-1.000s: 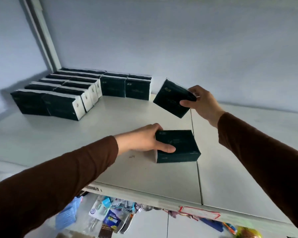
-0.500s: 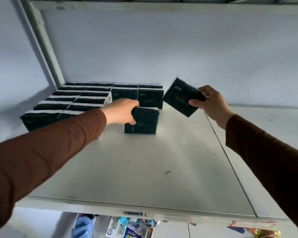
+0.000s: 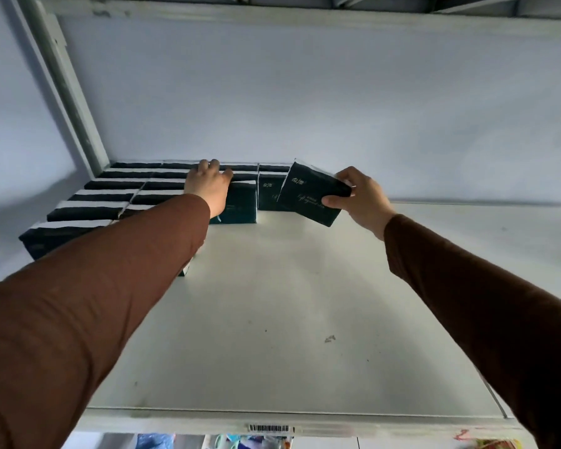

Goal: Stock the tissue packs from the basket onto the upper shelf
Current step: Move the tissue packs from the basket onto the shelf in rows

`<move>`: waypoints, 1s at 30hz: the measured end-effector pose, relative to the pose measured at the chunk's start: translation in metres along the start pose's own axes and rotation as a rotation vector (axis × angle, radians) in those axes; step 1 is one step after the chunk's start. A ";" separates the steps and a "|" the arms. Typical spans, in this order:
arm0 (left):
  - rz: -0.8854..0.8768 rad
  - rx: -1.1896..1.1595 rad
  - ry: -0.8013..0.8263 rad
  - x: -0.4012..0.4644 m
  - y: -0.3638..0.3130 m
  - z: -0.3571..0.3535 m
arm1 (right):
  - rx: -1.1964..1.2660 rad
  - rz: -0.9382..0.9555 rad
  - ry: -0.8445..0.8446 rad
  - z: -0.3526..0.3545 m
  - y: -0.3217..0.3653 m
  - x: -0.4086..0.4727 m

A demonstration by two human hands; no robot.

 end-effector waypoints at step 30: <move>-0.149 -0.408 0.084 -0.116 -0.065 -0.008 | -0.293 0.002 0.031 -0.076 0.005 0.037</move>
Point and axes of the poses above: each hand's wrist, its own x-axis towards the middle knuckle, its own z-axis out of the back of the hand, y = z × x, the point moved 8 cm from there along x, towards the middle knuckle, and after that the axes turned 1 degree about x, right-handed, at the moved point
